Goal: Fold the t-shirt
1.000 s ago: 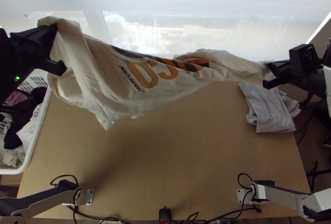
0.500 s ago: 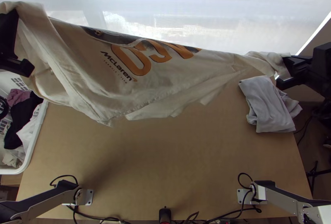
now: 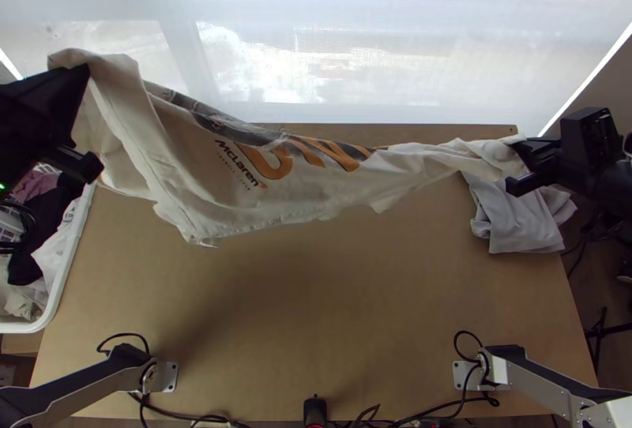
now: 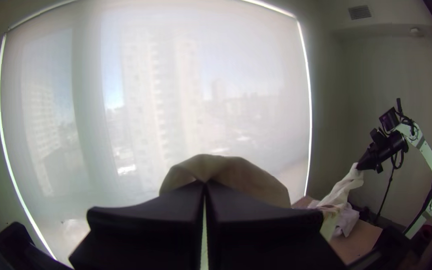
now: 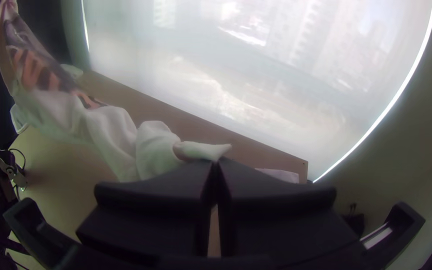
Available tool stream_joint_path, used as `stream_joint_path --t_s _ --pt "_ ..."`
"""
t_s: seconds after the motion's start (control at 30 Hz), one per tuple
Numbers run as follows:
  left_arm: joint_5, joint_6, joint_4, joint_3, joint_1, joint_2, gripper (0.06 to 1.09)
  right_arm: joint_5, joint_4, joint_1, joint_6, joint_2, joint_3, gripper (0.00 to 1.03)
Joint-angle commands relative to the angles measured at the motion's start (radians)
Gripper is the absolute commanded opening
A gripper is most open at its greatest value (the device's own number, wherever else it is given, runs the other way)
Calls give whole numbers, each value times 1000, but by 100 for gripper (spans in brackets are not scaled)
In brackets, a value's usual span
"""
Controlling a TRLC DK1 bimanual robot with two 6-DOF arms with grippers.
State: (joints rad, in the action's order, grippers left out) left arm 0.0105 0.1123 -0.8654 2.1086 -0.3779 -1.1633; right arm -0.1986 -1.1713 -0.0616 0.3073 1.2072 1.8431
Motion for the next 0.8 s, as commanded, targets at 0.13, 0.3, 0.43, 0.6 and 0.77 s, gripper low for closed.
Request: stream_joint_path --t_s 0.13,0.3,0.43,0.6,0.77 --pt "-4 -45 -124 -128 -236 68 9 -2 -1 -24 -2 -63 -15 3" --pt "-3 -51 -146 -148 -289 57 9 -1 2 -44 29 -9 34 3" --pt "0 -48 -146 -216 -289 51 9 -1 13 -44 29 63 87 3" --pt "5 -19 -46 -542 -196 126 9 -1 62 -44 23 95 -10 3" --pt "5 59 131 -848 -134 192 9 -2 94 -67 27 106 -150 3"
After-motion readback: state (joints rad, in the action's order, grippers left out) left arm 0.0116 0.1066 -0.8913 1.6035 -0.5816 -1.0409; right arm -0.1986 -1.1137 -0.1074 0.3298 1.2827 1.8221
